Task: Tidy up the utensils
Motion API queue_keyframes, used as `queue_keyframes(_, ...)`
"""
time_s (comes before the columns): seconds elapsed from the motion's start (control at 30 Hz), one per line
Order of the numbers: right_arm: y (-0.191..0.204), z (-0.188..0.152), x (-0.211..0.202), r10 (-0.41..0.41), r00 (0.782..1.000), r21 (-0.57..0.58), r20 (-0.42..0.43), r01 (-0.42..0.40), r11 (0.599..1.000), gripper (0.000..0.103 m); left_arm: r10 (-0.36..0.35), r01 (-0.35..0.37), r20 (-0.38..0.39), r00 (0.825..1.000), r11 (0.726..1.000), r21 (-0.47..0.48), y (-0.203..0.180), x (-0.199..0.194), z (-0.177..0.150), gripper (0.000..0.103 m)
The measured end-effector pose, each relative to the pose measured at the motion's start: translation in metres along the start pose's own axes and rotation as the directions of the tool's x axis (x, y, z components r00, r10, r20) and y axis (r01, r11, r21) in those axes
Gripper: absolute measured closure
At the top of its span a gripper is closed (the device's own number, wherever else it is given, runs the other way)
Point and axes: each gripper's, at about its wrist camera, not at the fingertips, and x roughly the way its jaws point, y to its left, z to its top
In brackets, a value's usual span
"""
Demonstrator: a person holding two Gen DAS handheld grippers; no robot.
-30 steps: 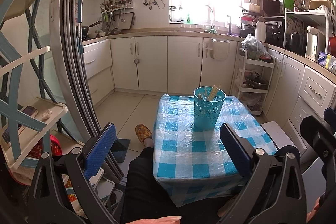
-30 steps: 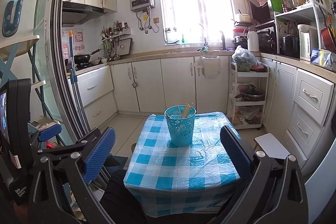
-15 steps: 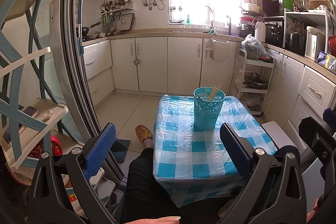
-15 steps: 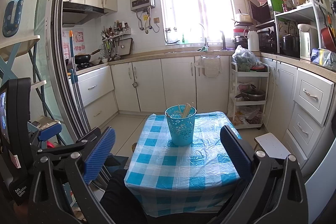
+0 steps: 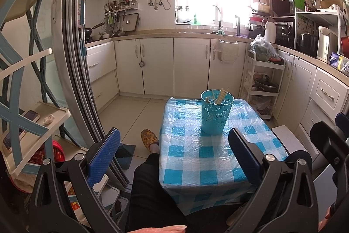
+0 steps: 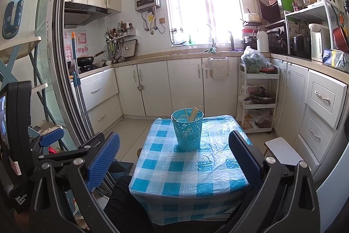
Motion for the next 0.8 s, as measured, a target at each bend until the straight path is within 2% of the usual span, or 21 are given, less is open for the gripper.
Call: queue_keyframes(0.8, 0.0003, -0.0025, 0.0030, 0.000, 1.000, 0.003, -0.007, 0.000, 1.000, 0.007, 0.001, -0.001, -0.003, 1.000, 1.000, 0.000, 0.0004, 0.0007, -0.0006, 0.008)
